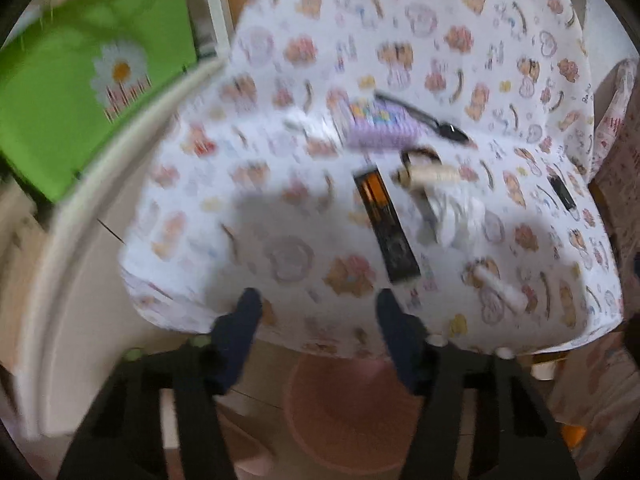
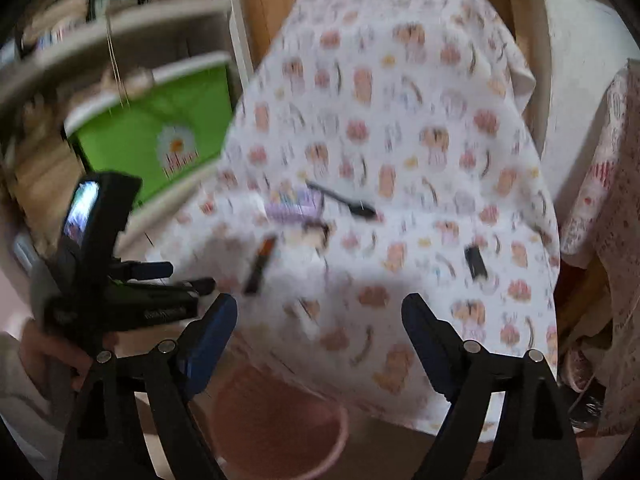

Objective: Collect trash
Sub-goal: 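Grasp the white stick on the cloth with the right gripper, then grasp the black-and-orange stick with the left gripper while the right gripper holds the white stick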

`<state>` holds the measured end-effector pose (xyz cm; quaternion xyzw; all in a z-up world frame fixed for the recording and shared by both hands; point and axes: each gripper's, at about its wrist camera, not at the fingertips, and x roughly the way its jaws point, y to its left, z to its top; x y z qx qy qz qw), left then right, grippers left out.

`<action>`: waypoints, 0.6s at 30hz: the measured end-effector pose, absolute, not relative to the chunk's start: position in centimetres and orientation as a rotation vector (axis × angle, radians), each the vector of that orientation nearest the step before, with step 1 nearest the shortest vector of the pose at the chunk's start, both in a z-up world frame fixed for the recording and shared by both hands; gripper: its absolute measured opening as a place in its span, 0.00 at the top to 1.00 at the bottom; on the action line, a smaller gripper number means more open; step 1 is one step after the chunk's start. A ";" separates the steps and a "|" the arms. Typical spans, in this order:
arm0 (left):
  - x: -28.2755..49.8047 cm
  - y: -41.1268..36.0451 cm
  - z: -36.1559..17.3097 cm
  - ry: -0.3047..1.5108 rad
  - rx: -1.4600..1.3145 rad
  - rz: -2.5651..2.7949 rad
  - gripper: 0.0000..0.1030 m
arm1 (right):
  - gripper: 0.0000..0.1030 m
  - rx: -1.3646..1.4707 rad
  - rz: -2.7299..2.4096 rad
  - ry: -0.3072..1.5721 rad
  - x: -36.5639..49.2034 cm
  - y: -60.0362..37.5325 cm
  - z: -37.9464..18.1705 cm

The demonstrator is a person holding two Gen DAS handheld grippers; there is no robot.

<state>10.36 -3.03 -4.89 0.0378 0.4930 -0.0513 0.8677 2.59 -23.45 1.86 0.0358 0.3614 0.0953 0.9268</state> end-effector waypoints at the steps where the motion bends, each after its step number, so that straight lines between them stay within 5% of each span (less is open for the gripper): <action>1: 10.2 -2.8 -5.5 1.040 0.051 -0.123 0.51 | 0.17 0.062 0.190 0.754 2.6 -23.4 1.0; 5: 10.5 -3.0 -4.9 1.008 0.031 -0.152 0.51 | 0.18 0.044 0.167 0.784 3.6 -23.4 -1.1; 12: 11.7 -1.7 -4.5 0.964 0.026 -0.081 0.48 | 0.43 0.055 0.207 0.846 5.8 -22.0 -3.9; 13: 11.9 -1.3 -4.5 0.961 0.027 -0.064 0.46 | 0.50 0.072 0.207 0.853 6.1 -22.0 -4.2; 16: 12.1 -0.7 -4.4 0.934 0.046 0.003 0.19 | 0.62 0.103 0.224 0.862 6.9 -21.9 -4.6; 18: 12.3 -0.6 -4.3 0.917 0.067 0.033 0.16 | 0.64 0.089 0.232 0.859 7.3 -21.4 -4.7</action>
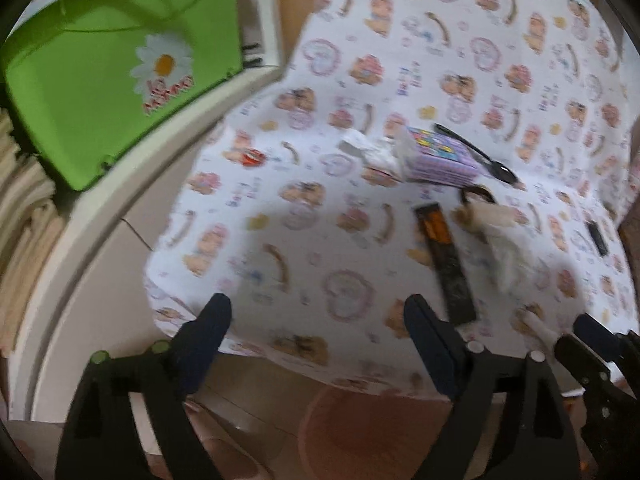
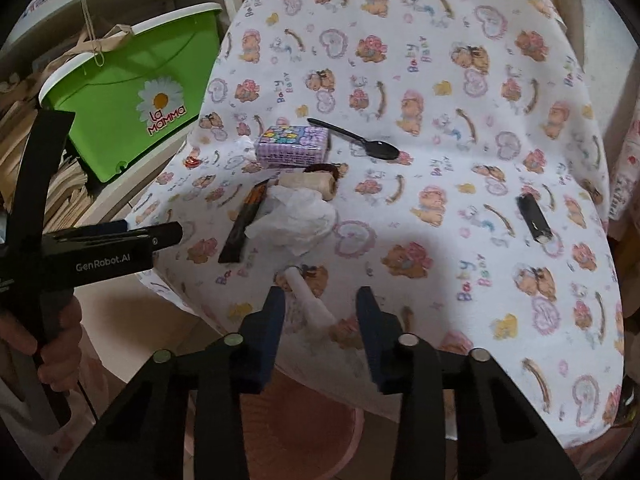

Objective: Collect trash
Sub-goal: 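Grasp the black-and-orange stick with the left gripper while the right gripper holds the white stick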

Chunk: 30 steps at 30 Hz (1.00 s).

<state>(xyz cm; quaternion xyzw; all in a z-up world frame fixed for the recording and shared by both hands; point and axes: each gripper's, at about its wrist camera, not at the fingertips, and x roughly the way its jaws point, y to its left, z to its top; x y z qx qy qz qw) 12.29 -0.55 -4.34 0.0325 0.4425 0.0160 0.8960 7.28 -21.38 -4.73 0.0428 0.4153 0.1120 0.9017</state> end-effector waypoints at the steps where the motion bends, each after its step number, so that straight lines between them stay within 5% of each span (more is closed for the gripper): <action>1: 12.4 -0.5 -4.3 0.915 0.078 0.034 0.15 | 0.64 0.072 0.233 0.857 7.4 -21.0 -4.9; 7: 12.7 -0.9 -4.5 0.914 0.078 -0.008 0.14 | 0.82 -0.115 0.183 0.871 7.7 -18.6 -6.0; 12: 13.6 -1.9 -5.5 1.023 -0.059 -0.136 0.13 | 0.85 -0.046 0.146 0.869 7.6 -19.6 -6.2; 19: 13.9 -5.9 -5.5 0.946 0.080 -0.173 0.16 | 0.85 0.106 0.124 0.837 7.6 -22.9 -4.3; 25: 14.5 -7.2 -6.5 0.961 0.081 -0.143 0.36 | 0.85 0.104 0.114 0.842 7.1 -23.1 -4.2; 28: 14.4 -7.7 -6.4 0.955 0.093 -0.165 0.68 | 0.85 0.088 0.120 0.836 6.8 -22.9 -4.0; 29: 14.3 -7.6 -6.2 0.969 0.081 -0.172 0.86 | 0.85 0.079 0.119 0.832 6.8 -22.8 -4.0; 30: 14.2 -7.2 -6.0 0.996 0.048 -0.186 0.85 | 0.85 0.069 0.118 0.826 6.7 -22.7 -3.8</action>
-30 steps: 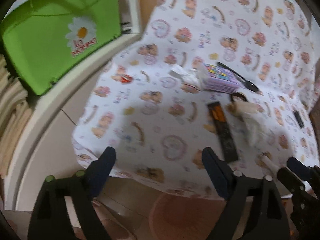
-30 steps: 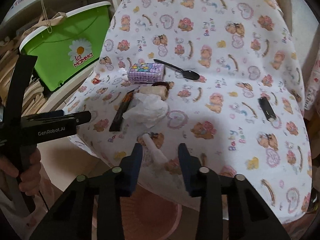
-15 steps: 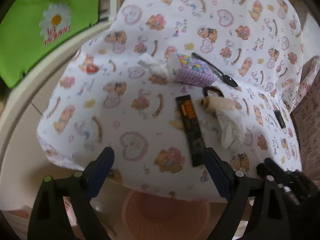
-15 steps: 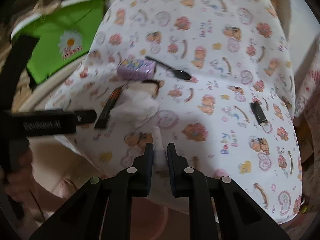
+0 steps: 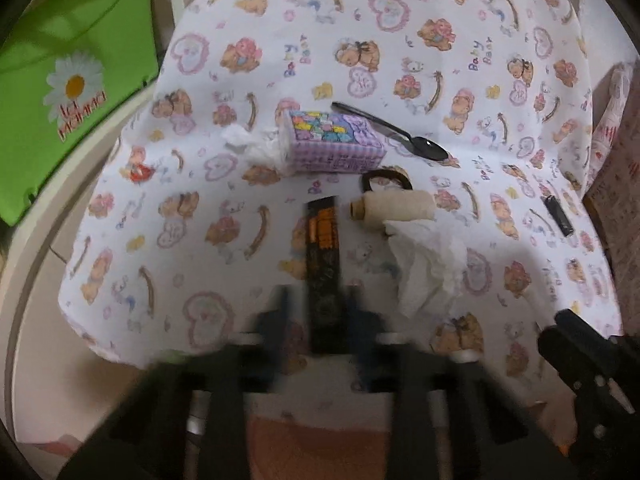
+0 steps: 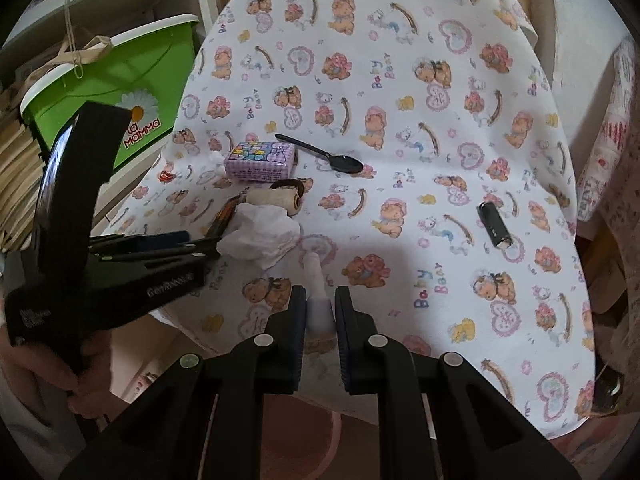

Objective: Collect trash
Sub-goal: 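Grasp the black-and-orange stick with the left gripper while the right gripper holds the white stick, then carry both sticks over the pink basket and open both grippers to drop them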

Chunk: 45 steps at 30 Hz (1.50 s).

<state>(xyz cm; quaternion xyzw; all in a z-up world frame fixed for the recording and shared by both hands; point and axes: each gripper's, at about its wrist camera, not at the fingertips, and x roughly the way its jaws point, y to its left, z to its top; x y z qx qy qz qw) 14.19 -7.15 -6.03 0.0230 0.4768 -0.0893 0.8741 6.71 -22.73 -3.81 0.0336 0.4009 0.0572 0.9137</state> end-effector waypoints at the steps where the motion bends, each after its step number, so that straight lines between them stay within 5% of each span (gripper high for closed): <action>1: 14.2 -6.4 -5.9 1.025 -0.014 -0.223 0.85 | 0.85 0.066 0.118 0.821 6.6 -22.7 -3.7; 19: 8.6 -1.6 -3.1 0.971 -0.059 -0.309 0.87 | 0.85 0.227 0.241 0.835 3.6 -22.2 -1.9; 32: 7.2 1.4 -9.1 1.320 -0.229 -0.288 0.89 | 0.85 0.162 0.306 1.037 1.6 -18.3 -5.8; 45: 6.9 1.6 -14.4 1.477 -0.201 -0.262 0.89 | 0.85 0.199 0.244 1.278 2.7 -17.4 -13.8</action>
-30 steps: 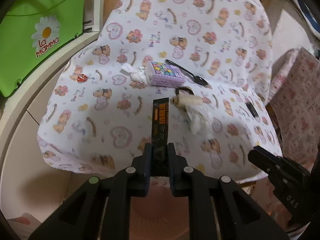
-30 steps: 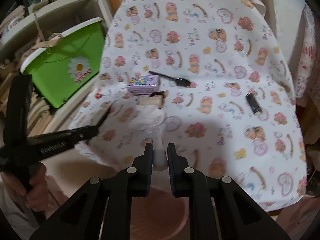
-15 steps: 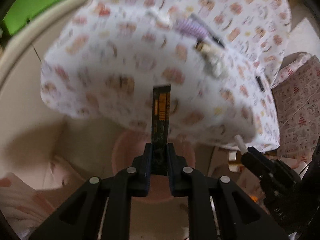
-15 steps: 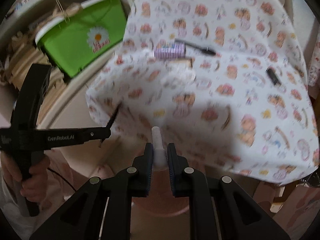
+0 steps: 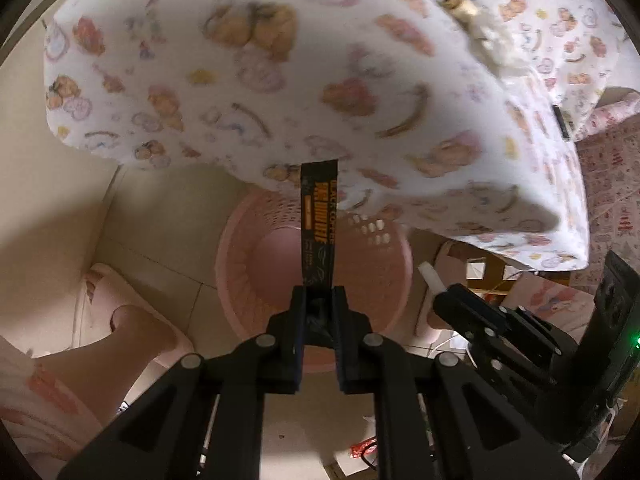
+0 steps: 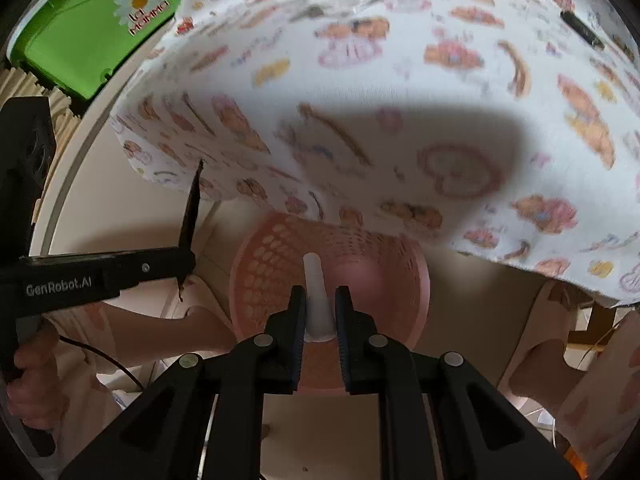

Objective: Collect trash
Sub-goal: 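Carry both sticks over the pink basket and open both grippers to drop them, then grasp the crumpled white tissue with the left gripper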

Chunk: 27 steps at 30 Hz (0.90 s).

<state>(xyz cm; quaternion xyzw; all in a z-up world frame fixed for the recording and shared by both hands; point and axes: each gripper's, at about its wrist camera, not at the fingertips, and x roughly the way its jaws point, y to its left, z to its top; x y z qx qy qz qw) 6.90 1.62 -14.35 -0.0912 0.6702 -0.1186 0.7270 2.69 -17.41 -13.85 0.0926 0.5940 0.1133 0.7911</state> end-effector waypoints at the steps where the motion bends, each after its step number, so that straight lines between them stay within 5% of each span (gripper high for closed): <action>1: 7.0 1.7 -14.9 1.490 -0.192 -0.250 0.89 | 0.85 0.206 0.247 1.285 2.7 -17.5 -14.2; 10: 7.4 1.5 -18.2 1.573 -0.186 -0.223 0.87 | 0.84 0.209 0.142 1.329 3.9 -18.5 -17.4; 12: 7.5 1.6 -17.2 1.542 -0.196 -0.213 0.70 | 0.84 0.250 0.154 1.338 4.0 -18.9 -17.3; 19: 7.6 2.1 -12.2 1.326 -0.109 -0.134 0.59 | 0.73 0.264 0.158 1.205 3.0 -19.8 -13.4; 23: 7.2 1.2 -7.3 1.118 -0.050 -0.144 0.42 | 0.72 0.255 0.178 1.057 2.5 -19.7 -8.8; 27: 7.2 0.2 -4.3 0.969 0.006 -0.114 0.32 | 0.50 0.194 0.141 0.895 2.1 -20.1 -4.5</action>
